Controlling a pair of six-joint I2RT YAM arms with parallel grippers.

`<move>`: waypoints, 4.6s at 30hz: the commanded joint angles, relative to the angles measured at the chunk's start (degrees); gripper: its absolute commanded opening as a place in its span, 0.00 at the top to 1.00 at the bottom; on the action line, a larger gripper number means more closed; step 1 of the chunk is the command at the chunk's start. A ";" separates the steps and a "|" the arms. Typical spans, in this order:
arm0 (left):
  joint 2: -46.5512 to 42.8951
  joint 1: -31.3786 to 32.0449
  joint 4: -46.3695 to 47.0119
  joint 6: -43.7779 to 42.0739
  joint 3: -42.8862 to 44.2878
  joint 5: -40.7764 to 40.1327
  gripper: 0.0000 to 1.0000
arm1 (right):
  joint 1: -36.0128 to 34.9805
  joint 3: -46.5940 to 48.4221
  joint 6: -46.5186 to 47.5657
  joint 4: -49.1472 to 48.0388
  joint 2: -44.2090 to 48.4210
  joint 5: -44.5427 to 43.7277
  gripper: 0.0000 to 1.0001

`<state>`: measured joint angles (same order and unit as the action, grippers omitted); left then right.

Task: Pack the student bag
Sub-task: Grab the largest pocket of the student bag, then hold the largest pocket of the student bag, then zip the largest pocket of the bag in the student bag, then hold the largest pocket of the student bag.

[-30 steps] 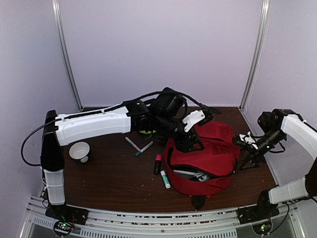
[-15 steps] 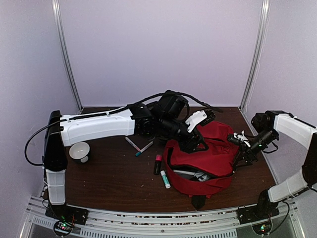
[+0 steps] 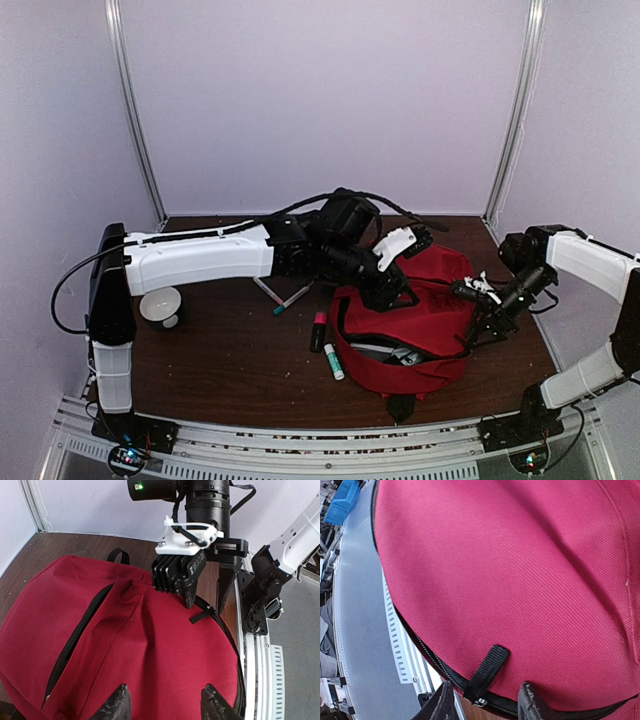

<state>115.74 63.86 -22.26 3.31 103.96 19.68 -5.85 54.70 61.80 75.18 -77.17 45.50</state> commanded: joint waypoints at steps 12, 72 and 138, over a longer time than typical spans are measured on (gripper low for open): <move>5.75 7.05 1.46 -32.68 6.97 -3.09 0.45 | 7.25 4.45 22.77 17.59 2.37 2.76 0.54; 19.68 14.88 -0.28 -43.95 23.98 -25.41 1.00 | 4.44 -13.16 28.51 -14.70 14.70 -1.32 0.41; -10.25 15.95 23.79 -27.41 -23.35 -42.68 1.00 | -17.53 -8.46 -4.38 -28.45 15.87 -0.71 0.59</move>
<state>110.48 79.90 -3.20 -26.57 84.14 -20.01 -23.00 45.52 60.29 49.01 -60.66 48.66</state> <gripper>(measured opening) 0.017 0.351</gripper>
